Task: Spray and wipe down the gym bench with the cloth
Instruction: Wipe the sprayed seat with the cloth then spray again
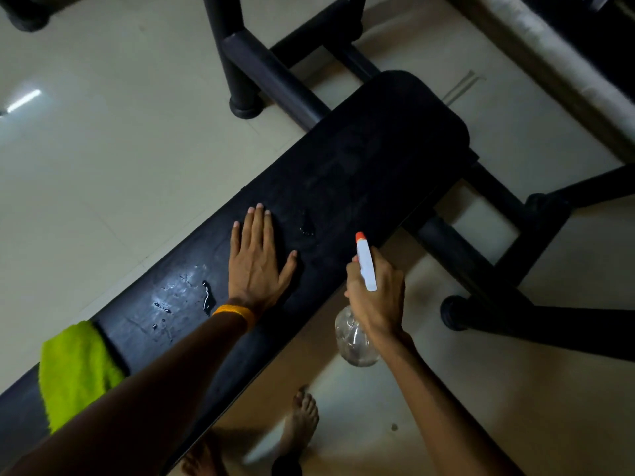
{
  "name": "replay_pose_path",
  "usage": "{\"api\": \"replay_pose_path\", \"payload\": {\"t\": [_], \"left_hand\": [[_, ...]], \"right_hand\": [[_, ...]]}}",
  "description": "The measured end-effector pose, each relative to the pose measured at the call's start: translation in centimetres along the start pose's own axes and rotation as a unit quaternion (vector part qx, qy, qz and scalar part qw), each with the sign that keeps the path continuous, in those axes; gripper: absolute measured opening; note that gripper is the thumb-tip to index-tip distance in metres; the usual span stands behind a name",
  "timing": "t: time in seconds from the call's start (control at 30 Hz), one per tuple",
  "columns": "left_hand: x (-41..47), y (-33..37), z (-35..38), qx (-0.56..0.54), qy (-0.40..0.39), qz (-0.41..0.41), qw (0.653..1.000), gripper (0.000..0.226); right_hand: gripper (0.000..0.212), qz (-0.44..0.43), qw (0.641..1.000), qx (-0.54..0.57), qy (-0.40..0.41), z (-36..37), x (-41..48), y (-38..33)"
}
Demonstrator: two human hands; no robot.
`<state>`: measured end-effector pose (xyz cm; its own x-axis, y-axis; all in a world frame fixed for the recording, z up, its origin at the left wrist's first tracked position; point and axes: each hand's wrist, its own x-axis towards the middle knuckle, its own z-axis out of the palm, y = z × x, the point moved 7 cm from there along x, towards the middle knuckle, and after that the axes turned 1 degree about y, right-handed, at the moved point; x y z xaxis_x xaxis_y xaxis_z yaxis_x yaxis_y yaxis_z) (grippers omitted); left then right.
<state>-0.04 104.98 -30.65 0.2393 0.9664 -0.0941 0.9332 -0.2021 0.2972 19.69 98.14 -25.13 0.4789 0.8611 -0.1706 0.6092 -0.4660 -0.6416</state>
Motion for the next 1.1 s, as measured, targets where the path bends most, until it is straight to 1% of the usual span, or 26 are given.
{"api": "replay_pose_path", "payload": {"t": [0.17,0.3,0.4,0.5,0.63,0.8,0.9,1.0,1.1], "left_hand": [[4.1,3.4,-0.9,-0.034,0.003,0.045,0.998,0.092],[9.3,8.6,-0.6,-0.059,-0.008,0.082,0.995,0.092],[12.6,11.1,-0.2,-0.052,-0.022,0.092,0.994,0.091],[14.2,11.3,1.2,-0.002,-0.054,0.092,0.994,0.092],[14.3,10.7,2.2,0.063,-0.046,0.11,0.991,0.092],[14.6,11.1,2.1,0.072,-0.068,0.11,0.989,0.094],[14.4,11.0,2.0,0.074,-0.071,0.104,0.989,0.093],[14.3,11.0,1.8,0.066,-0.085,0.101,0.989,0.091],[13.9,10.8,1.1,0.032,-0.093,0.105,0.989,0.089]], "right_hand": [[0.023,0.022,0.999,0.024,0.029,-2.0,4.7,-0.4],[0.037,0.038,0.998,0.021,0.051,-2.8,8.0,-0.7],[0.043,0.054,0.998,-0.002,0.045,-2.8,9.9,-0.8],[0.029,0.078,0.996,-0.026,0.036,-2.8,11.2,-0.5],[0.022,0.11,0.991,-0.068,0.038,-2.8,11.9,0.3],[0.02,0.121,0.989,-0.079,0.044,-2.7,11.3,0.9],[0.013,0.109,0.991,-0.064,0.053,-2.8,10.7,0.7],[0.026,0.09,0.994,-0.031,0.05,-2.9,9.8,0.5],[0.028,0.068,0.996,-0.019,0.054,-3.4,8.8,0.1]]}}
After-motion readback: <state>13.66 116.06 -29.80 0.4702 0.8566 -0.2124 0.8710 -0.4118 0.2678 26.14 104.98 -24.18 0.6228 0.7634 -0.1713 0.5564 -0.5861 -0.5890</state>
